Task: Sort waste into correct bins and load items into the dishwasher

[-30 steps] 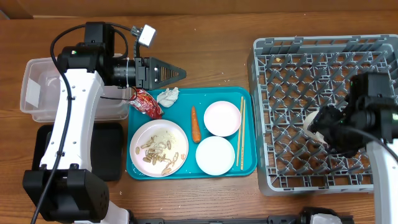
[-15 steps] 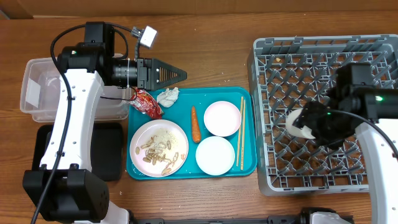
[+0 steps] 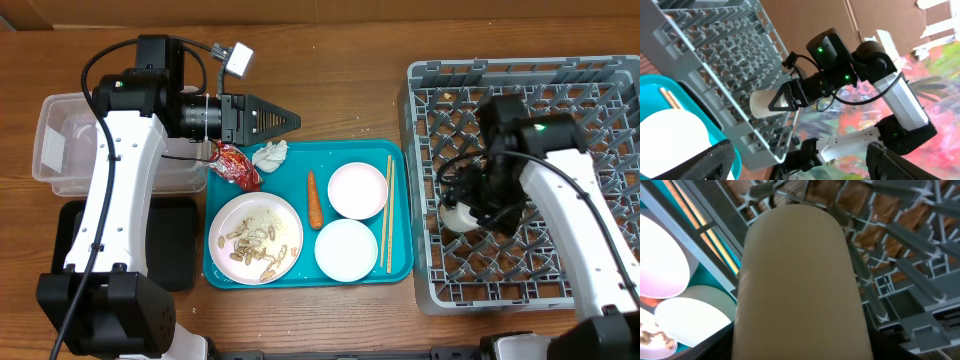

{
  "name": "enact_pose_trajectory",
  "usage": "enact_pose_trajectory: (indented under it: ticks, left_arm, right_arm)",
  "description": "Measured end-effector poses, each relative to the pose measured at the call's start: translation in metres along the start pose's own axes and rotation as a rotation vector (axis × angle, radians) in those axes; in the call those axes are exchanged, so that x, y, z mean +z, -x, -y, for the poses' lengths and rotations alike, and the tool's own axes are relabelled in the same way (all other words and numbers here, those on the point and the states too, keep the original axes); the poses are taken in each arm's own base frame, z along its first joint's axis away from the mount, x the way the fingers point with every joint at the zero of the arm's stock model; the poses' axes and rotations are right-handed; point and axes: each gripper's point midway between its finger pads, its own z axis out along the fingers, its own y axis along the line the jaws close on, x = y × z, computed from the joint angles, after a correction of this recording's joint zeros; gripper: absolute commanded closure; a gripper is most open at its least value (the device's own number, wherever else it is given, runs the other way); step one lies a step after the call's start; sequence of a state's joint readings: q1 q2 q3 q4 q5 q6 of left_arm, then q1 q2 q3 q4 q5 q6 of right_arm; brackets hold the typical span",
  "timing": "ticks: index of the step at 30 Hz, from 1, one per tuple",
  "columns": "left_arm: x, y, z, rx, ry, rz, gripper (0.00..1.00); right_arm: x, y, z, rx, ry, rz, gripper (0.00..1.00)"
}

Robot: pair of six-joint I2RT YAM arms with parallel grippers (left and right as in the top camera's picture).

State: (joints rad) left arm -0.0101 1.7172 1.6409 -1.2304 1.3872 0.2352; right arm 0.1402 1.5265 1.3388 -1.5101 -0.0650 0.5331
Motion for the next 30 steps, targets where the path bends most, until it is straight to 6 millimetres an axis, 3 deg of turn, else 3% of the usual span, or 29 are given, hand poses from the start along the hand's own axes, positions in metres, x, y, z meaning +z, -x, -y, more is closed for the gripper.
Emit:
enact_pose_trajectory:
  ticks: [6,13,16,19,23,30]
  left_arm:
    - [0.008,-0.007,-0.012,0.005,0.081,-0.045,0.20]
    - [0.042,-0.035,-0.046,0.066,0.337,-0.223,0.25]
    - [0.058,-0.049,-0.066,0.098,0.528,-0.311,0.24]
    - [0.069,-0.061,-0.081,0.122,0.716,-0.372,0.26]
    - [0.072,-0.075,-0.090,0.124,0.907,-0.416,0.26]
    - [0.058,-0.051,-0.116,0.128,1.118,-0.287,0.38]
  right_arm:
    - [0.002,-0.003,-0.006,-0.024,-0.004,0.002,0.18]
    - [-0.008,0.011,-0.017,-0.042,0.050,0.083,0.16]
    - [-0.044,0.022,-0.029,-0.057,0.142,0.216,0.10]
    - [-0.096,0.025,-0.034,-0.068,0.252,0.373,0.06]
    - [-0.145,0.018,-0.021,-0.045,0.342,0.519,0.05]
    - [-0.155,0.015,0.003,0.021,0.338,0.556,0.04]
